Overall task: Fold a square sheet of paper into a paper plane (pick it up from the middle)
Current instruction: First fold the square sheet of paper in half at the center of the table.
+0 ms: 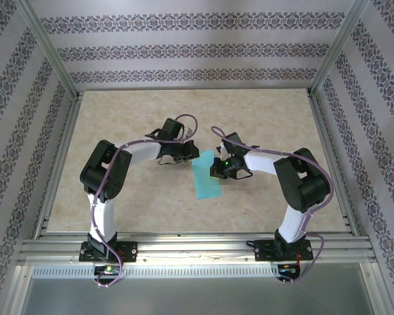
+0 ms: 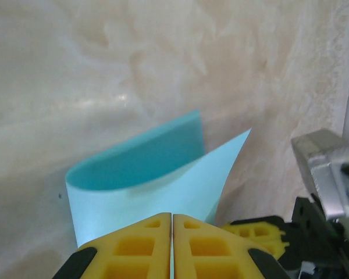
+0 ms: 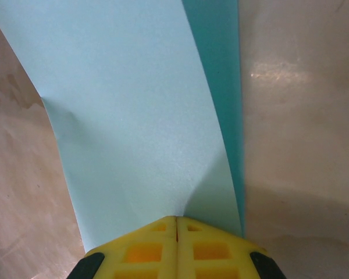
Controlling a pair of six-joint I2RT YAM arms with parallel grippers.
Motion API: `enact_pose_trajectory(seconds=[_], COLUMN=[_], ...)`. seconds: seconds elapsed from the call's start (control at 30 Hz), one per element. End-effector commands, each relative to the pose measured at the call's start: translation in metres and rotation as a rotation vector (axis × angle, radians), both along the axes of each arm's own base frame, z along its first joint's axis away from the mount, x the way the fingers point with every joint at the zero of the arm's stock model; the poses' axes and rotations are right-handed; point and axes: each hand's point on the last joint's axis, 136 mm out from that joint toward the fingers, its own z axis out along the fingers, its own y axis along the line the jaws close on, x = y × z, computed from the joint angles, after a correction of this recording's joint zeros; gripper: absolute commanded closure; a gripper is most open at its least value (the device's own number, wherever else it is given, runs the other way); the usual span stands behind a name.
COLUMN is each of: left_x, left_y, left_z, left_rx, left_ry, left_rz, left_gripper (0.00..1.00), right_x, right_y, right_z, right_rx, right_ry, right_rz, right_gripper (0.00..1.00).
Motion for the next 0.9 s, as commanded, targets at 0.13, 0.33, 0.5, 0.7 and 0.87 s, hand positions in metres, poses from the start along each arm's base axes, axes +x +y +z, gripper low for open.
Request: enact_pose_trajectory(seconds=[0.13, 0.33, 0.5, 0.7, 0.87], left_x=[0.0, 0.002, 0.013, 0.025, 0.034], left_y=[0.016, 0.038, 0.05, 0.053, 0.055], left_z=[-0.039, -0.063, -0.061, -0.056, -0.054], left_rx=[0.071, 0.12, 0.133, 0.114, 0.095], left_ry=[0.087, 0.147, 0.146, 0.133, 0.123], left_rz=[0.022, 0.127, 0.195, 0.235, 0.262], left_gripper=[0.9, 0.9, 0.9, 0.89, 0.89], right_x=[-0.028, -0.03, -0.031, -0.032, -0.033], right_y=[-0.026, -0.027, -0.028, -0.027, -0.028], right_z=[-0.029, -0.031, -0.033, -0.033, -0.033], right_rx=[-0.136, -0.14, -0.142, -0.14, -0.141], right_ry=[0.109, 0.109, 0.115, 0.114, 0.116], right_rz=[-0.017, -0.018, -0.017, -0.012, -0.011], right_gripper=[1.0, 1.0, 1.0, 1.0, 1.0])
